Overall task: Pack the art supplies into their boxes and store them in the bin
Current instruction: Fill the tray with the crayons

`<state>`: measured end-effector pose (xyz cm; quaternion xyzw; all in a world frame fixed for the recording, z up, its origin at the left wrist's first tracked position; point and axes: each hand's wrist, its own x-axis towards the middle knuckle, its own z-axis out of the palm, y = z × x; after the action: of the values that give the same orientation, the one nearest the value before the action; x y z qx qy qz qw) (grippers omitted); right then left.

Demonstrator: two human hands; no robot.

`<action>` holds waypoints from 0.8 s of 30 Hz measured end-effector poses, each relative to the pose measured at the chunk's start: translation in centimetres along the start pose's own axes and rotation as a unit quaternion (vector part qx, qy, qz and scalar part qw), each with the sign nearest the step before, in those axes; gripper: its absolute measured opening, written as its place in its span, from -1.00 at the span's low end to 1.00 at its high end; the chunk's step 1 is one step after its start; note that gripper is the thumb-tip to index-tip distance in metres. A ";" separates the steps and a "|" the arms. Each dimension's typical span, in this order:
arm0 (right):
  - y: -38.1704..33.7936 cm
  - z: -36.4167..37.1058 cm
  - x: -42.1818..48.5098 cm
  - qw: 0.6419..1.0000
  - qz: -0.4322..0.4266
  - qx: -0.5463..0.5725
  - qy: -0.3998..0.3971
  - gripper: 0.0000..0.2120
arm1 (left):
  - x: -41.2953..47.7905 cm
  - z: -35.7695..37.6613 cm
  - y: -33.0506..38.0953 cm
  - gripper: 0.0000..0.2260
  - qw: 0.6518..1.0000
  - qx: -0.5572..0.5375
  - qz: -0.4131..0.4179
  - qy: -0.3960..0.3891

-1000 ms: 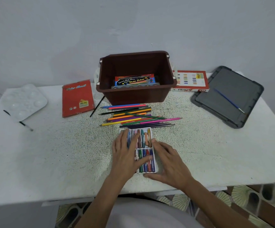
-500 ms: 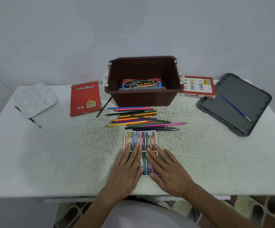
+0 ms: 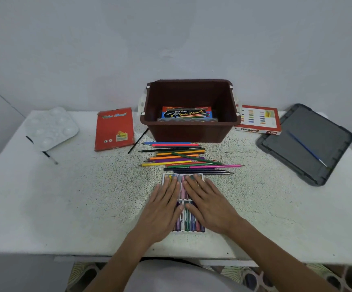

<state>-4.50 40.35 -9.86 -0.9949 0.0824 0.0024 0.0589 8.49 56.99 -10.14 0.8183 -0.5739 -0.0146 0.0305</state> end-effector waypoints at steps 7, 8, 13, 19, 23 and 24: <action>0.1 0.6 0.3 1.000 -0.007 0.012 0.002 -0.41 | 0.0 0.3 0.0 -0.46 1.000 -0.006 0.002 0.023; 0.1 0.5 0.4 1.000 -0.008 0.011 0.004 -0.41 | 0.0 0.3 0.0 -0.46 1.000 -0.007 0.004 0.024; 0.2 0.5 0.5 1.000 -0.016 -0.005 -0.002 -0.40 | 0.1 0.4 0.0 -0.45 1.000 -0.004 0.002 0.025; 0.2 0.4 0.5 1.000 -0.007 -0.015 -0.012 -0.41 | 0.2 0.6 0.0 -0.45 1.000 -0.009 0.005 0.022; 0.3 0.2 0.4 1.000 -0.006 -0.013 -0.022 -0.41 | 0.2 0.5 -0.1 -0.45 1.000 -0.013 0.001 0.009; 0.3 0.2 0.5 1.000 -0.005 -0.013 -0.025 -0.41 | 0.3 0.4 -0.1 -0.45 1.000 -0.013 0.000 0.007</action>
<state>-4.07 40.01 -10.05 -0.9956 0.0758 0.0278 0.0484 8.65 56.77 -10.59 0.8178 -0.5734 -0.0166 0.0455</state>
